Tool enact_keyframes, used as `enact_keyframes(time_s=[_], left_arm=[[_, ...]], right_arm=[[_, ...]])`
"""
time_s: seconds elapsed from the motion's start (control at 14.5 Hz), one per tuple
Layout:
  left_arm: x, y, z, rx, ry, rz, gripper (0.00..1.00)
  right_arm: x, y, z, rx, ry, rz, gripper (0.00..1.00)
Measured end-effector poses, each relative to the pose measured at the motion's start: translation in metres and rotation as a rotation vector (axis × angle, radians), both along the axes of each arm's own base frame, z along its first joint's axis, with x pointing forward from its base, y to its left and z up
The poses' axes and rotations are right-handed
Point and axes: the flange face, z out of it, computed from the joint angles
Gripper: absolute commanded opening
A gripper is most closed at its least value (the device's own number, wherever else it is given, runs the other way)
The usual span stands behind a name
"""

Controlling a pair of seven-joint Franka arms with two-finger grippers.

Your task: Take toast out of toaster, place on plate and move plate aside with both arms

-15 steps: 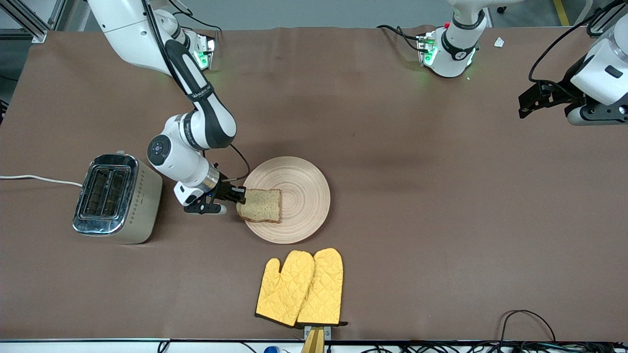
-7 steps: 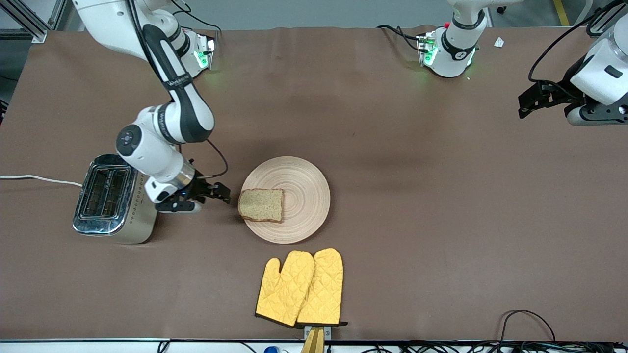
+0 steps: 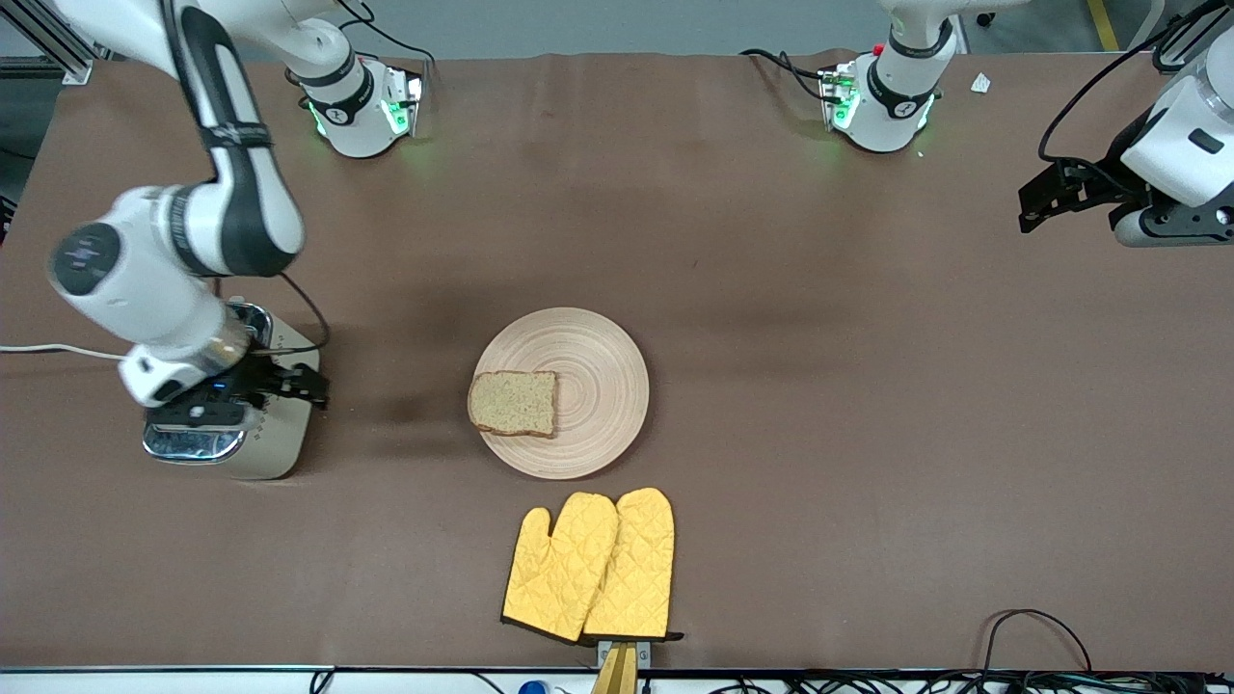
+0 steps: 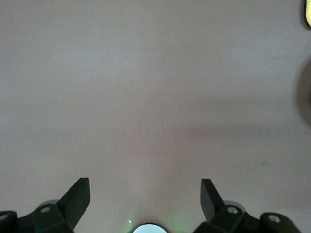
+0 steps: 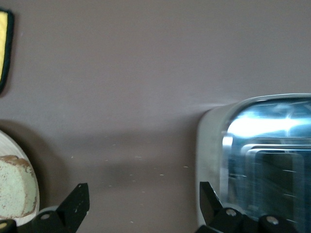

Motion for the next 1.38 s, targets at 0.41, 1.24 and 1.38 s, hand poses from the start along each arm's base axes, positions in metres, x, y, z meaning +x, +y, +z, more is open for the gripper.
enact_keyframes(time_s=[0.41, 1.24, 1.38], left_arm=[[0.009, 0.012, -0.014, -0.142, 0.037, -0.022, 1.00], [0.113, 0.034, -0.207, -0.645, 0.115, -0.054, 0.99], [0.122, 0.010, -0.244, -0.727, 0.124, -0.090, 0.96]], right_arm=[[-0.033, -0.073, 0.090, 0.062, 0.027, -0.023, 1.00], [-0.100, -0.086, 0.228, -0.021, 0.069, 0.025, 1.00], [-0.100, -0.066, 0.236, -0.024, 0.074, 0.025, 1.00]])
